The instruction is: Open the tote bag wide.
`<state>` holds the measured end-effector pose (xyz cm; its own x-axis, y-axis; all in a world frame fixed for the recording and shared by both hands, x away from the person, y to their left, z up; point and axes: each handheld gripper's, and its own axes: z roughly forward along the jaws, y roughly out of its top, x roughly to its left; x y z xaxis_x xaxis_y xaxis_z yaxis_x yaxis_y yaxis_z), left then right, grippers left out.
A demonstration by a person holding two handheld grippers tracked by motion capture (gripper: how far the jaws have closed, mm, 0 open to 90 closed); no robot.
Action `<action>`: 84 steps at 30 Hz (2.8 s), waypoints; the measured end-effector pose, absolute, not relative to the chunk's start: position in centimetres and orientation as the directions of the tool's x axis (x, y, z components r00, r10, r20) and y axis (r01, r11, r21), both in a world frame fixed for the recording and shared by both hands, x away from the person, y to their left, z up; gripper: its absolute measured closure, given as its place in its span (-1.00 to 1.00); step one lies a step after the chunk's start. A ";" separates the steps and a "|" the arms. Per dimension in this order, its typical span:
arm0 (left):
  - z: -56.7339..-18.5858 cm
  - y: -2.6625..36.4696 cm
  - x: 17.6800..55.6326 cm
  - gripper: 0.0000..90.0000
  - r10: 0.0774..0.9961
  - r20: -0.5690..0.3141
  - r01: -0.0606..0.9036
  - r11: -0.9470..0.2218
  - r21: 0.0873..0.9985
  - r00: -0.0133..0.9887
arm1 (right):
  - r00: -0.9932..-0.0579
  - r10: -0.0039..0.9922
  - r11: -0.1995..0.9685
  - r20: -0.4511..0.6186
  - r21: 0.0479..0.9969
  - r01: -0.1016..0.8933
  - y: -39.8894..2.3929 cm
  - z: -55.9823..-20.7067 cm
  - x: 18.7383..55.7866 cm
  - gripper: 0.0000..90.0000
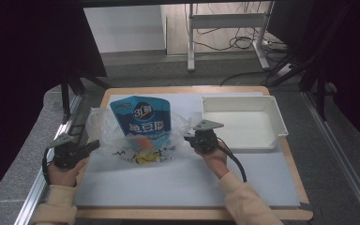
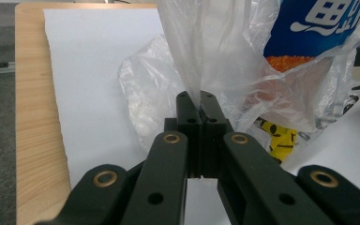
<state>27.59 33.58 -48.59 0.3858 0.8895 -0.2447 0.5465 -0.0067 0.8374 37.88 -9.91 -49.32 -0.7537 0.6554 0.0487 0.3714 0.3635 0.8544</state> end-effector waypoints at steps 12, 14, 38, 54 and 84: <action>-49.9 33.3 28.0 0.99 0.886 -0.255 0.575 -0.015 0.818 0.386 | -0.750 0.660 0.393 0.047 0.829 0.398 -9.7 -50.8 37.9 0.97; -50.0 33.2 28.0 0.99 0.886 -0.252 0.576 -0.020 0.817 0.388 | -0.749 0.661 0.397 0.047 0.826 0.401 -9.7 -51.0 38.0 0.97; -52.6 31.7 28.6 0.99 0.894 -0.223 0.636 -0.085 0.767 0.388 | -0.752 0.657 0.445 0.043 0.783 0.434 -10.0 -52.8 37.9 0.97; -54.5 31.1 29.1 0.99 0.896 -0.223 0.683 -0.114 0.721 0.384 | -0.754 0.657 0.476 0.024 0.762 0.439 -10.0 -53.3 37.8 0.97; -55.2 31.0 29.4 0.99 0.899 -0.215 0.702 -0.130 0.701 0.381 | -0.744 0.668 0.485 0.019 0.747 0.455 -10.2 -53.7 38.1 0.97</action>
<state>29.40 30.97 -55.19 0.3811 0.8991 -0.2155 0.7017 -0.1295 0.7006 38.10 -10.19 -53.69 -0.7439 0.6680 0.0192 0.4546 0.4848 0.7472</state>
